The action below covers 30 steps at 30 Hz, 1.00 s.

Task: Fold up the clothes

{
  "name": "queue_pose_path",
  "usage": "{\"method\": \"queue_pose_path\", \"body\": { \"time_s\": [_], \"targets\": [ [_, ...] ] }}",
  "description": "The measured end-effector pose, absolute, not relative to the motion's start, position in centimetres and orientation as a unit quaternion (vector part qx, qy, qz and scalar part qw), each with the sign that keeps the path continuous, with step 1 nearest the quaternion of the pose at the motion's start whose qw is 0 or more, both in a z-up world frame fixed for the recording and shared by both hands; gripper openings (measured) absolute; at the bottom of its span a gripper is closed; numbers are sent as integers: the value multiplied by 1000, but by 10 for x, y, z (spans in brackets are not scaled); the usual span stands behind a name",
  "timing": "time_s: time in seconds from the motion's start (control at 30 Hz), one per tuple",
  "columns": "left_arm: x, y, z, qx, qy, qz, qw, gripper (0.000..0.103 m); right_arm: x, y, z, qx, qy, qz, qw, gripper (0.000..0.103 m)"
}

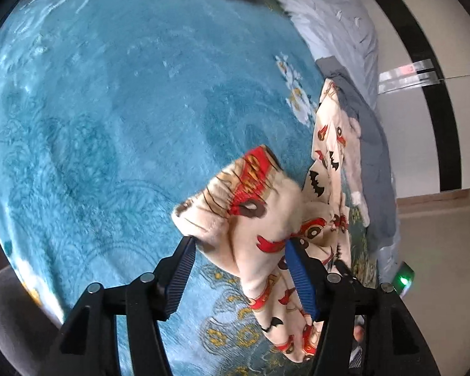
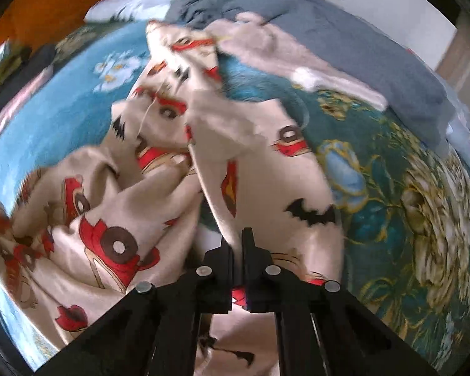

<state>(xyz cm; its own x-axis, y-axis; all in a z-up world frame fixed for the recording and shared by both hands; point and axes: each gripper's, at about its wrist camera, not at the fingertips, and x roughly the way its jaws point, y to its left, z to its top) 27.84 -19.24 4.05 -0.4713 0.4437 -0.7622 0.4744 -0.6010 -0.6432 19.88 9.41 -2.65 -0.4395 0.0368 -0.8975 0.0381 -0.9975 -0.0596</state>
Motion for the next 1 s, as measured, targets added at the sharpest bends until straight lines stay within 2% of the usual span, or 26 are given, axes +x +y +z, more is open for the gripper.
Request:
{"method": "queue_pose_path", "body": {
  "time_s": [0.17,0.33,0.47,0.67,0.8,0.9,1.0],
  "targets": [
    [284,-187,50,507,443,-739,-27,65,230,137,17,478,8,-877,-45,4],
    [280,-197,21,527,476,-704,-10,66,284,206,61,425,-57,-897,-106,2],
    [280,-198,15,532,493,-688,-12,66,336,254,86,391,-69,-901,-173,2],
    [269,-186,37,525,478,-702,-44,66,391,311,74,402,-132,-879,-219,2],
    [262,-183,40,535,465,-705,-19,66,400,318,56,404,-190,-878,-175,3],
    [252,-179,38,545,428,-721,5,66,388,304,43,419,-189,-876,-145,3],
    [247,-180,28,548,429,-718,19,64,371,290,27,440,-181,-872,-118,3]
  ]
}}
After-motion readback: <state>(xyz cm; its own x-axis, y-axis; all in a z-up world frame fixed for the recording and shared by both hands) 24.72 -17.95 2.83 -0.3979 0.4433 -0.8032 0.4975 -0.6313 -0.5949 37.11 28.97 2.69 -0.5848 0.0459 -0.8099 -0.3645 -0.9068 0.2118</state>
